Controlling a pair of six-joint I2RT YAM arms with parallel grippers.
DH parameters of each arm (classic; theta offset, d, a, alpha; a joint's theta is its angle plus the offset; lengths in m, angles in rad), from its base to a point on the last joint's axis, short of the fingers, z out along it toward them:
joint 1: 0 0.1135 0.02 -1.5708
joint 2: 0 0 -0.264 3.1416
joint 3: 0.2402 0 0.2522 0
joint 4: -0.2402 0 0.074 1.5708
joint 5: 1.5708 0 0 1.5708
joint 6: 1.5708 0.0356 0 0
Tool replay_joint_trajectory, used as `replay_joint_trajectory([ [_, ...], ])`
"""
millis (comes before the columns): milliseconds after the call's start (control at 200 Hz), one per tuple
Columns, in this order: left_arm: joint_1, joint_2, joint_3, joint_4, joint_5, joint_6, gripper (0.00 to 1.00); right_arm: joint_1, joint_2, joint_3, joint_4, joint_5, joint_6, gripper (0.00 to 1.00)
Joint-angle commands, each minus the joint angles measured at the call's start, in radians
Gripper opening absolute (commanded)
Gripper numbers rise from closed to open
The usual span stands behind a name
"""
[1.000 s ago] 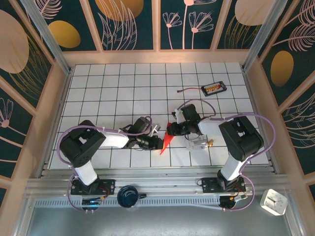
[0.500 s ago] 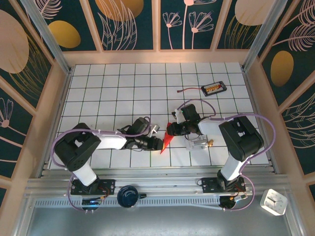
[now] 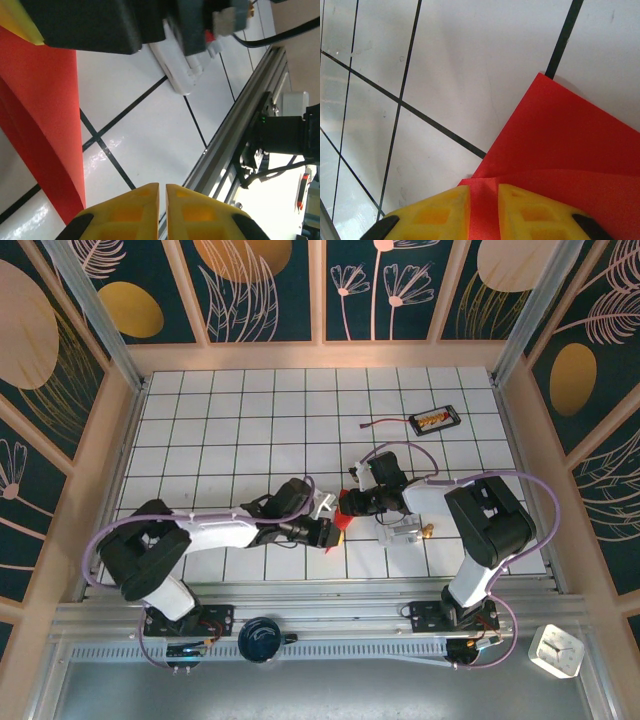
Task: Fold a paper plane with a square sheet of paper (pick it up from the middle)
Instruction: Fold the wing for the fifth time at the center of the table.
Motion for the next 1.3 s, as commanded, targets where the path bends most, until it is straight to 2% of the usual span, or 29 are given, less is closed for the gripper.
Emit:
replay_joint_trajectory([
  [0,0.0,0.046,0.039,-0.024,0.02,0.019,0.11,-0.007,0.045,-0.027,-0.03,0.05,-0.025,0.23],
  [380,0.004,0.097,0.059,-0.043,-0.023,0.022,0.08,-0.007,0.042,-0.025,-0.038,0.051,-0.027,0.23],
  [781,0.041,0.134,0.016,0.02,0.012,-0.015,0.07,-0.008,0.039,-0.028,-0.034,0.051,-0.026,0.23],
  [1296,0.041,0.167,0.004,0.041,0.046,-0.021,0.07,-0.007,0.042,-0.027,-0.038,0.051,-0.025,0.23],
])
